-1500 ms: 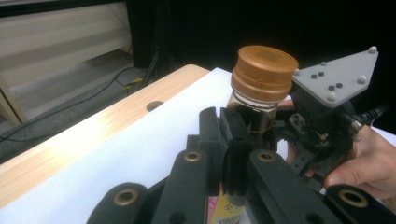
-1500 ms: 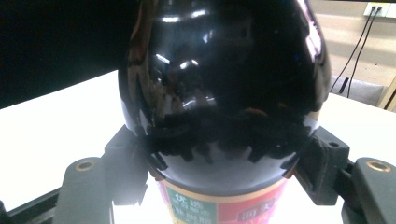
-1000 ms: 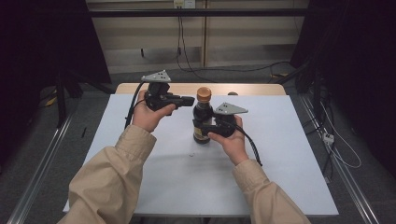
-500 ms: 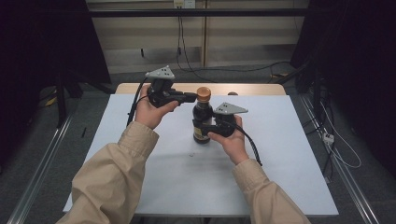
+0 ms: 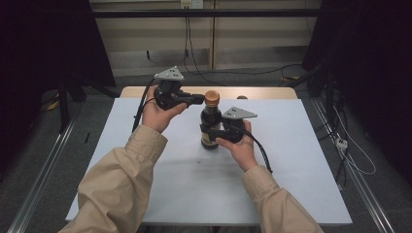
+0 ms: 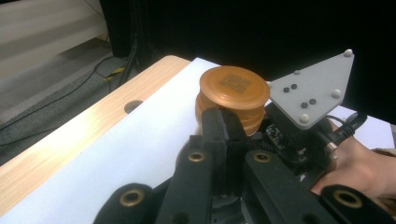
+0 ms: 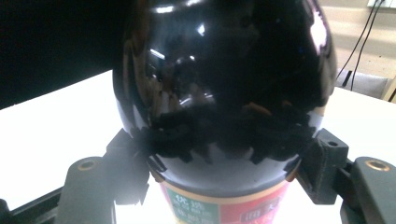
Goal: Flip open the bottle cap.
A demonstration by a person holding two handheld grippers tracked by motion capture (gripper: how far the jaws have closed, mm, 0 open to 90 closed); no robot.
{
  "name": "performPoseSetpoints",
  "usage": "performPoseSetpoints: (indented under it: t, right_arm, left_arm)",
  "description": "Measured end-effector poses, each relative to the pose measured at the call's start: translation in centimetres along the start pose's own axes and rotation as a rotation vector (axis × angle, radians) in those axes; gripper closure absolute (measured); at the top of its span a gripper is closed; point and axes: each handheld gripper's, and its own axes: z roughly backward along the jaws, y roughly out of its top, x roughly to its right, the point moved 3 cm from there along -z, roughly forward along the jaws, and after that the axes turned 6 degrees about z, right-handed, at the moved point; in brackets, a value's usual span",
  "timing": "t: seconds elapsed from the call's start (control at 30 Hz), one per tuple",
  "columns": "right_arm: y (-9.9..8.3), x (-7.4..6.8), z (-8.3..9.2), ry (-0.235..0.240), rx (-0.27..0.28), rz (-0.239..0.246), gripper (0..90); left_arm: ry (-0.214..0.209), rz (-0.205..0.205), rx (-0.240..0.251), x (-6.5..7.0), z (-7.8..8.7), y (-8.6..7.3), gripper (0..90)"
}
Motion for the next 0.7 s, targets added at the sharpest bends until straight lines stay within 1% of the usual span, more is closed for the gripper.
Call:
performPoseSetpoints:
  t: [0.03,0.07,0.1,0.13,0.2,0.27,0.33,0.37,0.4,0.43,0.47,0.53,0.57,0.6,0.63,0.67,0.7]
  right_arm:
    - [0.0,0.0,0.0,0.004,0.001,0.003,30.8]
    - [-0.1,0.0,-0.1,0.007,-0.003,-0.005,30.8]
    - [-0.1,0.1,-0.2,0.008,-0.005,-0.002,30.8]
    - [-0.1,0.1,-0.2,0.008,-0.005,-0.002,30.8]
    - [-0.3,0.0,-0.4,-0.003,-0.009,-0.006,30.9]
    - [-0.3,0.0,-0.4,-0.007,-0.012,-0.005,30.9]
    - [-0.3,0.1,-0.5,-0.007,-0.017,-0.009,31.0]
    - [-0.3,0.1,-0.5,-0.007,-0.018,-0.013,31.1]
    - [-0.3,0.0,-0.8,0.007,-0.019,-0.007,30.7]
    - [-0.1,-0.7,-1.2,0.012,-0.031,0.034,30.2]
    - [-0.1,-0.7,-1.2,0.012,-0.031,0.034,30.2]
    - [0.5,-2.4,-2.2,0.010,-0.054,0.124,28.8]
    - [0.8,-3.6,-3.2,-0.009,-0.081,0.197,28.8]
    - [0.9,-3.8,-3.5,-0.006,-0.089,0.208,28.8]
    - [0.9,-3.8,-3.5,-0.006,-0.089,0.208,28.8]
    - [1.1,-3.5,-3.6,-0.015,-0.095,0.182,29.0]
    - [1.1,-3.5,-3.6,-0.015,-0.095,0.182,29.0]
  left_arm:
    - [0.003,-0.006,0.001,0.0,0.0,0.0,90.0]
    - [0.008,-0.007,-0.007,0.1,0.0,0.1,90.0]
    - [0.008,0.000,-0.005,0.2,0.0,0.1,90.0]
    - [0.002,-0.002,-0.011,0.2,0.0,0.2,90.0]
    - [0.014,-0.007,-0.013,0.3,0.0,0.2,90.0]
    - [0.005,0.006,-0.006,0.3,0.0,0.2,90.0]
    - [-0.013,0.007,0.002,0.3,0.0,0.2,90.0]
    - [-0.023,0.008,0.015,0.5,0.0,0.3,90.0]
    - [-0.103,0.008,0.134,1.8,0.2,1.9,90.0]
    - [-0.103,0.008,0.134,1.8,0.2,1.9,90.0]
    - [-0.057,-0.048,0.079,2.6,-0.1,2.9,90.0]
    - [-0.054,-0.065,0.057,3.9,-0.6,4.3,90.0]
    - [-0.036,-0.081,0.041,4.3,-0.5,4.8,90.0]
    - [-0.034,-0.080,0.040,4.4,-0.2,4.9,90.0]
    - [-0.019,-0.077,0.038,4.2,0.3,4.9,90.0]
    - [0.000,-0.079,0.031,3.9,0.8,4.7,90.0]
    - [0.003,-0.068,0.040,3.5,1.4,4.5,90.0]
